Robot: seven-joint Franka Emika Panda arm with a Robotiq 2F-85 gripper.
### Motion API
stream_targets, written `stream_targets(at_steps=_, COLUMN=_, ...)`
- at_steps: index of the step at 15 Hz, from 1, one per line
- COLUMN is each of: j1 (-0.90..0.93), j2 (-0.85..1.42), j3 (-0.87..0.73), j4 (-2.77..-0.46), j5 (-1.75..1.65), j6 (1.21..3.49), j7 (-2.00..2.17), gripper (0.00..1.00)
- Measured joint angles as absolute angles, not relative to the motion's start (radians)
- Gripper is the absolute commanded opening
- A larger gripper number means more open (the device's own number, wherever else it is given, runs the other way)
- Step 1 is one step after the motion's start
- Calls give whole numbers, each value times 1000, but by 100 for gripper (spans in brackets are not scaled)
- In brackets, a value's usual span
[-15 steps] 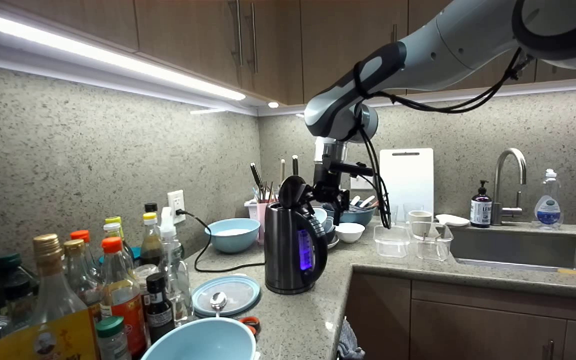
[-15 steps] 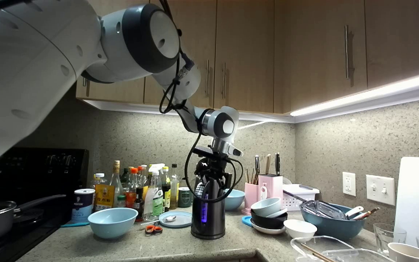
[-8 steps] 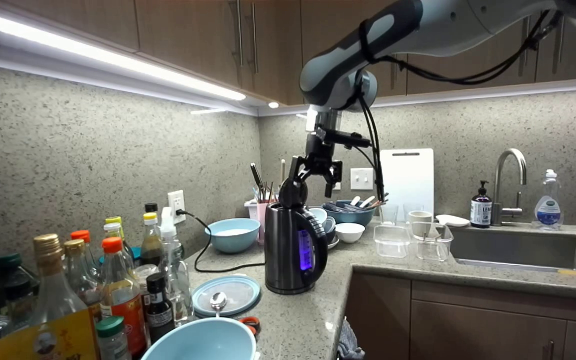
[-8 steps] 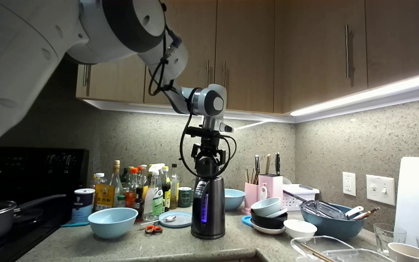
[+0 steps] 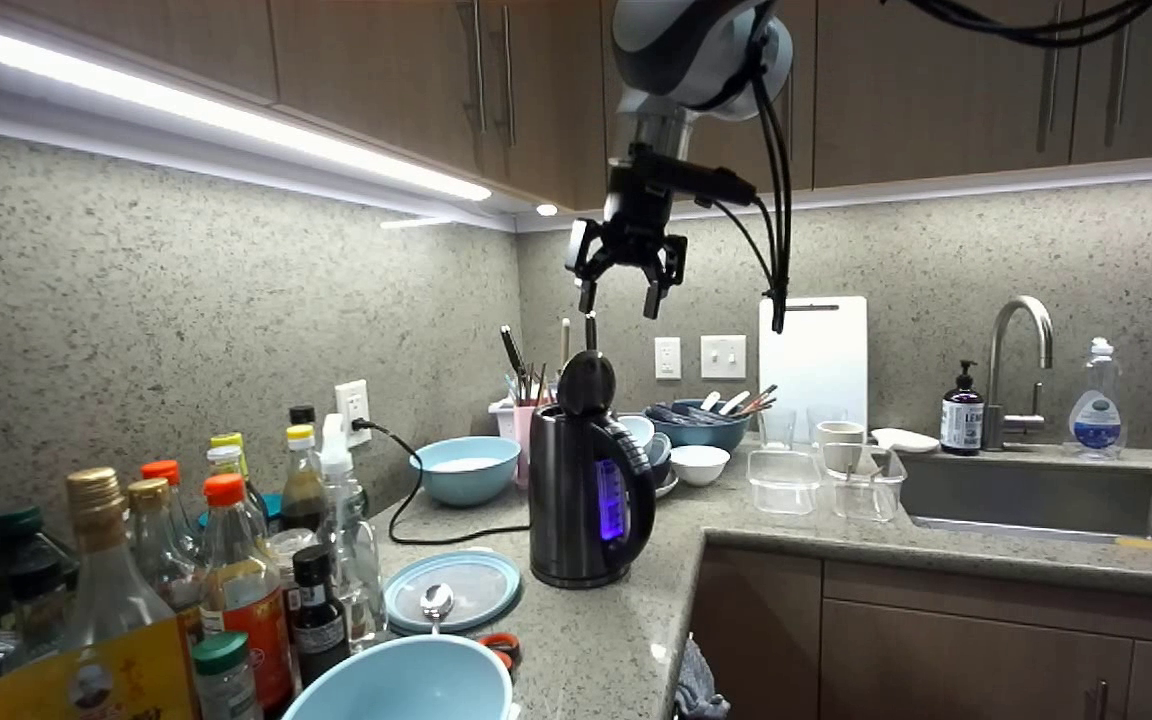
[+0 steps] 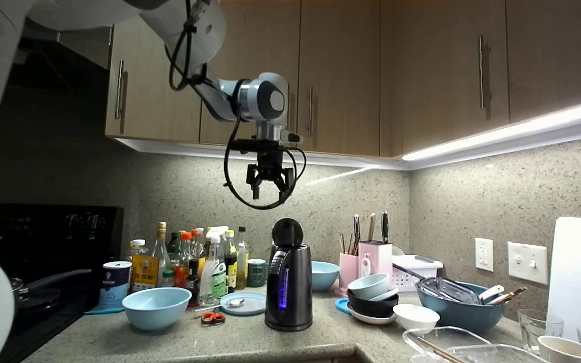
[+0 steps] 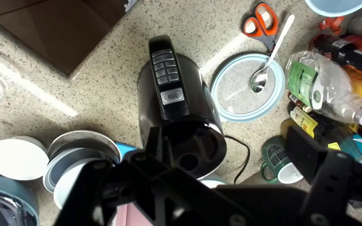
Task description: Open the kittle
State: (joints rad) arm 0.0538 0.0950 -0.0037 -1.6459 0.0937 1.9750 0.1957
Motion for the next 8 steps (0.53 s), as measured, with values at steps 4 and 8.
stream_targets(at_steps=4, j1=59, j2=-6, j3=10, j4=-1727, j5=91, j6=2018, j7=236, gripper=100)
stream_targets(at_steps=8, j1=58, j2=-10, j3=10, j4=-1745, j5=91, j6=2031, j7=236, gripper=100)
